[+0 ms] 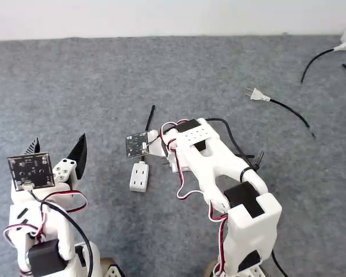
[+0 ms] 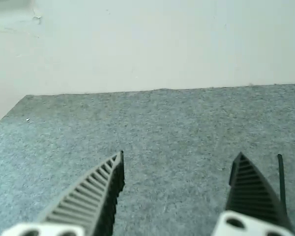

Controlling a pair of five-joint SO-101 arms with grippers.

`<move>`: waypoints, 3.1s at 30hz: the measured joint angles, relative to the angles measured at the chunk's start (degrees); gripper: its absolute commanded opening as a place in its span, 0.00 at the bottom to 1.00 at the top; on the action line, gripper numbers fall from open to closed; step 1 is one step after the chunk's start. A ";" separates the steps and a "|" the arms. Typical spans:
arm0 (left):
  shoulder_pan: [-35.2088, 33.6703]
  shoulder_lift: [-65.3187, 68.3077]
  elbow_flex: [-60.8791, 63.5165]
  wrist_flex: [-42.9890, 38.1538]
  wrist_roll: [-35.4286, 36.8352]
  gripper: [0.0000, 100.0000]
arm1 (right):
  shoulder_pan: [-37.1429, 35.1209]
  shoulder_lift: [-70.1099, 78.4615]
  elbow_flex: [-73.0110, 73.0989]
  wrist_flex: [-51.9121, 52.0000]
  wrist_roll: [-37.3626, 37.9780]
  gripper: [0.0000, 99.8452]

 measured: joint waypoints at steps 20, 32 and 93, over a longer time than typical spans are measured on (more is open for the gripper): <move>0.00 0.00 0.09 0.00 0.00 0.33 | 0.70 0.00 -0.09 -0.26 -2.02 0.10; 0.00 0.00 1.14 0.00 0.00 0.33 | 0.70 0.00 0.00 0.00 -2.46 0.16; 0.00 0.00 1.85 0.00 0.00 0.33 | 0.97 4.92 -27.60 43.52 -8.44 0.01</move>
